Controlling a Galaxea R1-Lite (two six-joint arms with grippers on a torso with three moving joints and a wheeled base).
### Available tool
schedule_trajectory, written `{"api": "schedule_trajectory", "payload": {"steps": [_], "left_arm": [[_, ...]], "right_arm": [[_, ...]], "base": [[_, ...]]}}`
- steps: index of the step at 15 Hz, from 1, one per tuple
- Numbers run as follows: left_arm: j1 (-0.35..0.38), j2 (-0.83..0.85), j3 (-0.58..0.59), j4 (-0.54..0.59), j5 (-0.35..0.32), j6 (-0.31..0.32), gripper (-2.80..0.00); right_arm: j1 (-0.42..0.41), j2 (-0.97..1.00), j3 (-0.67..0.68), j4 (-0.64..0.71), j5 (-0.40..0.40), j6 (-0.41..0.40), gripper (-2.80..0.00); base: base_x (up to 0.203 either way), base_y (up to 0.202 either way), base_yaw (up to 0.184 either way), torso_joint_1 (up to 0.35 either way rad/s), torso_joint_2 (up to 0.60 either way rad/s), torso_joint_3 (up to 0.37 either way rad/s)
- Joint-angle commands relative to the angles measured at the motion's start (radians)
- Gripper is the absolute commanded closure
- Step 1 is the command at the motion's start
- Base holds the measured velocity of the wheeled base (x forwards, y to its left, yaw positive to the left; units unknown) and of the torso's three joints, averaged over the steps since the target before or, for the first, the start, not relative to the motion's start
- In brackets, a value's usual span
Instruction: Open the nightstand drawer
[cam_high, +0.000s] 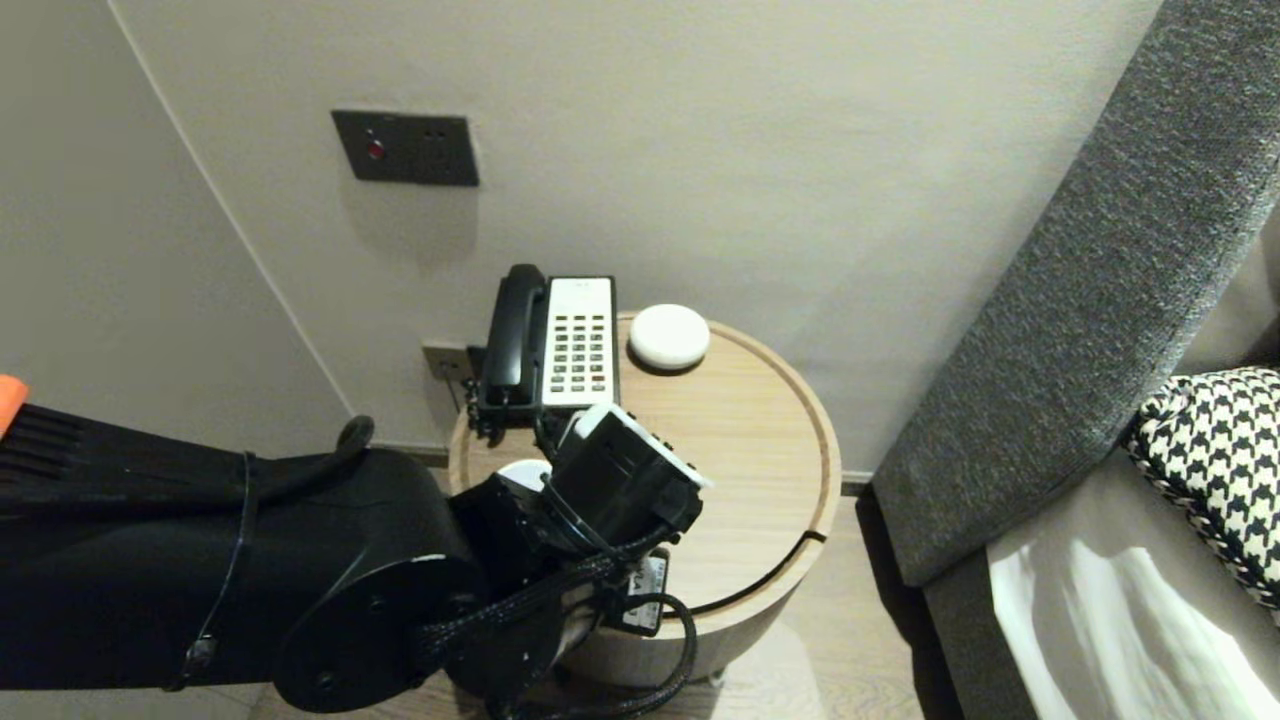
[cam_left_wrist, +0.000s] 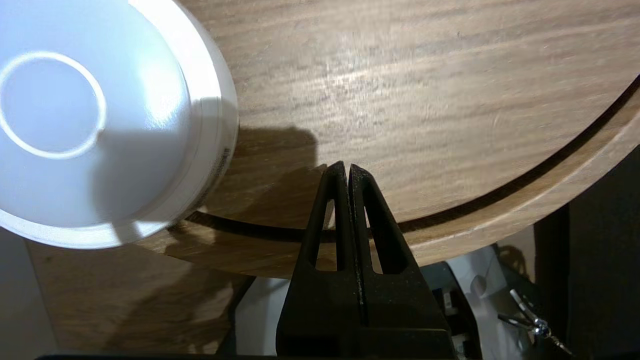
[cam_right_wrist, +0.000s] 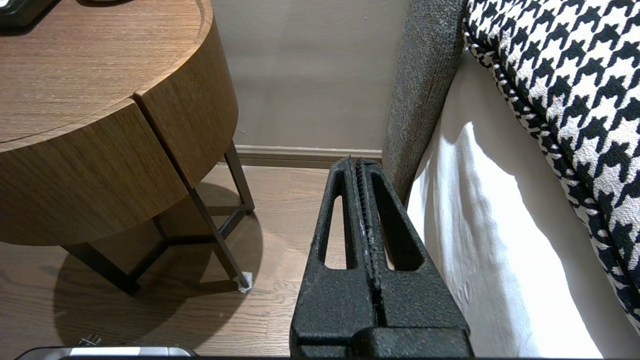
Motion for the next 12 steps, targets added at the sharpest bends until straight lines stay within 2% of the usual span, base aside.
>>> {"api": "schedule_trajectory", "payload": {"steps": [1,12], "left_arm": [[-0.009,0.005,0.022,-0.001,0.003,-0.002,0.0],[-0.04,-0.002,0.094,-0.006,-0.006,-0.032,0.0]], "right_arm": [[0.0,0.001,0.04,-0.001,0.0,0.0,0.0],[0.0,0.001,0.04,-0.004,0.001,-0.006,0.0]], "base": [[0.0,0.0,0.0,0.0,0.0,0.0],[0.0,0.0,0.0,0.0,0.0,0.0]]}}
